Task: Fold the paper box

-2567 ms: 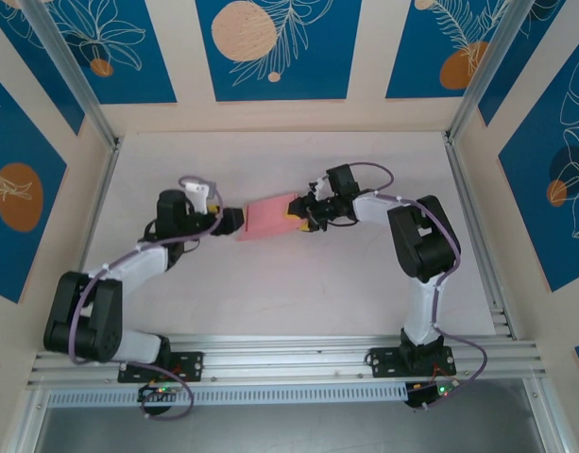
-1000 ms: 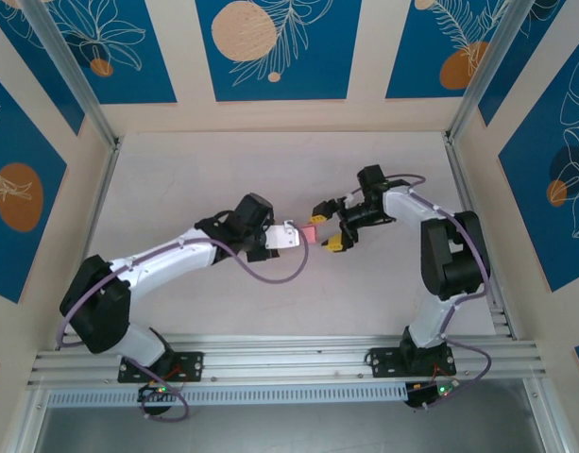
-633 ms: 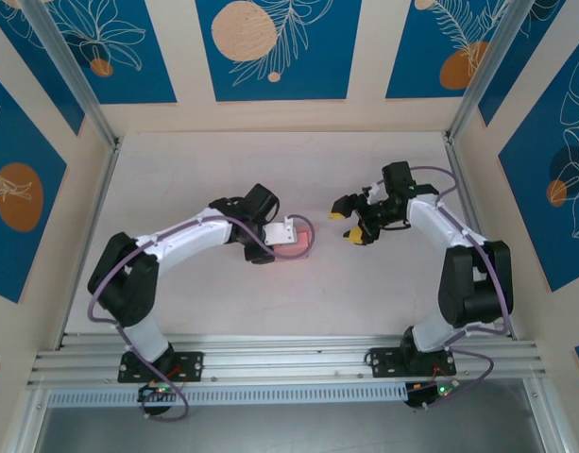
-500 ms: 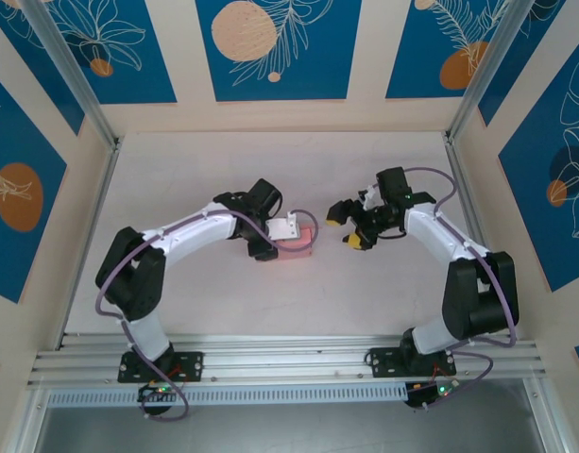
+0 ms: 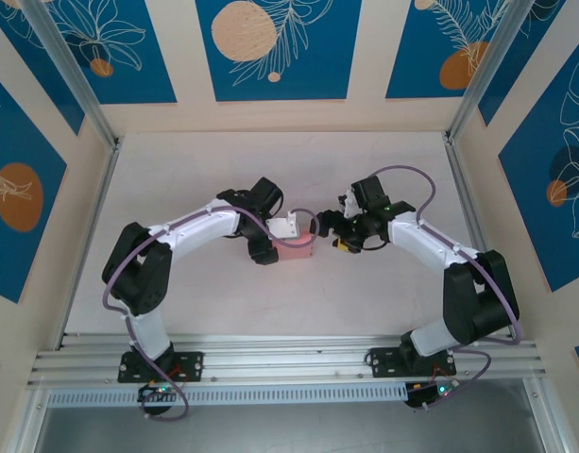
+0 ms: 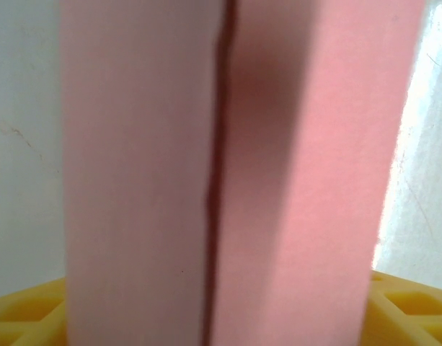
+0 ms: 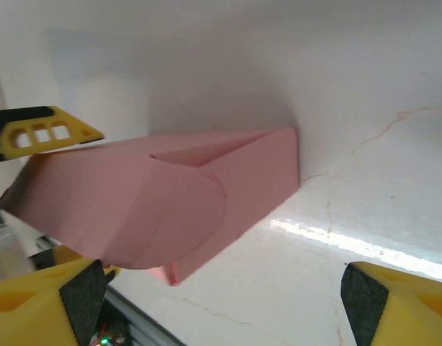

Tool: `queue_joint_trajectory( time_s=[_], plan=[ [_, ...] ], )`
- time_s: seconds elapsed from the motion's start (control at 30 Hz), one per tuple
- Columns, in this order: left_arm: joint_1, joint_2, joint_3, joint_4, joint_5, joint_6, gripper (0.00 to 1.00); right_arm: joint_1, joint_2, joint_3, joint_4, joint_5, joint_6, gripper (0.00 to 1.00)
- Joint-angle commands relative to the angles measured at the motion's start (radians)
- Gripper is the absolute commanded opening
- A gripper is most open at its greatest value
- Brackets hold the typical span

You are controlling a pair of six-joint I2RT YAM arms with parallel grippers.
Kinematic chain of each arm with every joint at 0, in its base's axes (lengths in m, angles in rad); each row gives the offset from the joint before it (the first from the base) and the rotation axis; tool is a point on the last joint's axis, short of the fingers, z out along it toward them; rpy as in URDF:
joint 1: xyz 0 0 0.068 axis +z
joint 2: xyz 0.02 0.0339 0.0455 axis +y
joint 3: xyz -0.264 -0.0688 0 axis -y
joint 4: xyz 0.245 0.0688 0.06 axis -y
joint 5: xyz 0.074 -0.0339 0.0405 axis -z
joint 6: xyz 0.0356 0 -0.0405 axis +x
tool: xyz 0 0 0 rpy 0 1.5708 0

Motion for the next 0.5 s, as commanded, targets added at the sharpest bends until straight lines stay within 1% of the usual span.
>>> queue_joint_trajectory(
  time_s=[0.0, 0.17, 0.27, 0.47],
  plan=[
    [0.009, -0.009, 0.000, -0.003, -0.003, -0.021, 0.72, 0.031, 0.011, 0.012, 0.017, 0.076, -0.023, 0.87],
    [0.010, -0.001, 0.013, -0.002, 0.001, -0.025, 0.72, 0.061, -0.026, -0.040, 0.103, 0.114, -0.005, 0.87],
    [0.009, 0.004, 0.019, -0.006, -0.005, -0.021, 0.72, 0.068, -0.072, -0.079, 0.167, 0.115, 0.004, 0.88],
    [0.021, 0.009, 0.026, -0.018, -0.003, -0.025, 0.71, 0.065, -0.167, -0.093, 0.147, 0.122, 0.011, 0.90]
  ],
)
